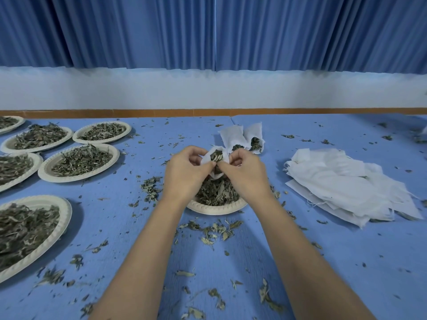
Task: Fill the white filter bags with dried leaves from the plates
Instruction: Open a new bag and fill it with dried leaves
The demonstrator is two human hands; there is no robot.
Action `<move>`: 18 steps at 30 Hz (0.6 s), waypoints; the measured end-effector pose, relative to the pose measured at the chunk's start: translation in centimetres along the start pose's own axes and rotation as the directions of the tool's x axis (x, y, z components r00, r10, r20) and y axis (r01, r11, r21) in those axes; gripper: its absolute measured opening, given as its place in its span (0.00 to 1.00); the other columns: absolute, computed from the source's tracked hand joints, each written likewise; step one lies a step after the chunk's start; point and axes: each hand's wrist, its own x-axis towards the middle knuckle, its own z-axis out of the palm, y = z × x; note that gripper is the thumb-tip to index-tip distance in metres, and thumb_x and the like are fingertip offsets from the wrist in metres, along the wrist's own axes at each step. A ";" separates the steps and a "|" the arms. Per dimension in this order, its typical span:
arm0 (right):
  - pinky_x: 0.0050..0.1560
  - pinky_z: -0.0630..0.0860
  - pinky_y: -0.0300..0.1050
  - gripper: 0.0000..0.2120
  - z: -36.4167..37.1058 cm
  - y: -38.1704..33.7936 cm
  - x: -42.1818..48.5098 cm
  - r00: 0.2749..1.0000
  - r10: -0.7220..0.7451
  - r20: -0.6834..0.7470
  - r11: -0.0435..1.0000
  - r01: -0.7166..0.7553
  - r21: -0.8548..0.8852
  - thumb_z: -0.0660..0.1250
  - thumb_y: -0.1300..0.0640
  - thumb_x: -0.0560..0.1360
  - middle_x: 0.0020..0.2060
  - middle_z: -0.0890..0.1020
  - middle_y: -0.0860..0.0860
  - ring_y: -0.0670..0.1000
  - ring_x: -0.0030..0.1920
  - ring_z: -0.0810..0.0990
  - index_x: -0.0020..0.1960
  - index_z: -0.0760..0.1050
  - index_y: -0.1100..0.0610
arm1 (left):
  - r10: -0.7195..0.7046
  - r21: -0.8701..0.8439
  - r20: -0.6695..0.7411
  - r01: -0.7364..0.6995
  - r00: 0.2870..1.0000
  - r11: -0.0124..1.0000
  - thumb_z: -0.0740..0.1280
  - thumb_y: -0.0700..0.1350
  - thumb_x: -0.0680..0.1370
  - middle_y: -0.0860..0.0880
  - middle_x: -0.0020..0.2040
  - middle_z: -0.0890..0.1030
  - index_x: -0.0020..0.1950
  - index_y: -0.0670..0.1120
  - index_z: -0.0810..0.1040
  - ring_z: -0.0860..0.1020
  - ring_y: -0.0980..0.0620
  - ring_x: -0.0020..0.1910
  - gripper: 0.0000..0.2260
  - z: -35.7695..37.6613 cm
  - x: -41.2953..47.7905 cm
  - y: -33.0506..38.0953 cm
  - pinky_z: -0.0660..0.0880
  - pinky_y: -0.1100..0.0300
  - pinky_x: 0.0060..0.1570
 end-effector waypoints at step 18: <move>0.53 0.78 0.55 0.07 0.8 -1.5 -0.5 0.990 0.035 0.137 0.971 -0.066 0.228 0.69 0.53 0.72 0.41 0.81 0.49 0.51 0.44 0.82 0.47 0.71 0.50 | 0.289 0.456 -0.267 -0.144 0.919 0.879 0.66 0.38 0.75 0.49 0.45 0.72 0.46 0.45 0.70 0.70 0.51 0.35 0.05 0.1 -0.5 0.0 0.62 0.59 0.31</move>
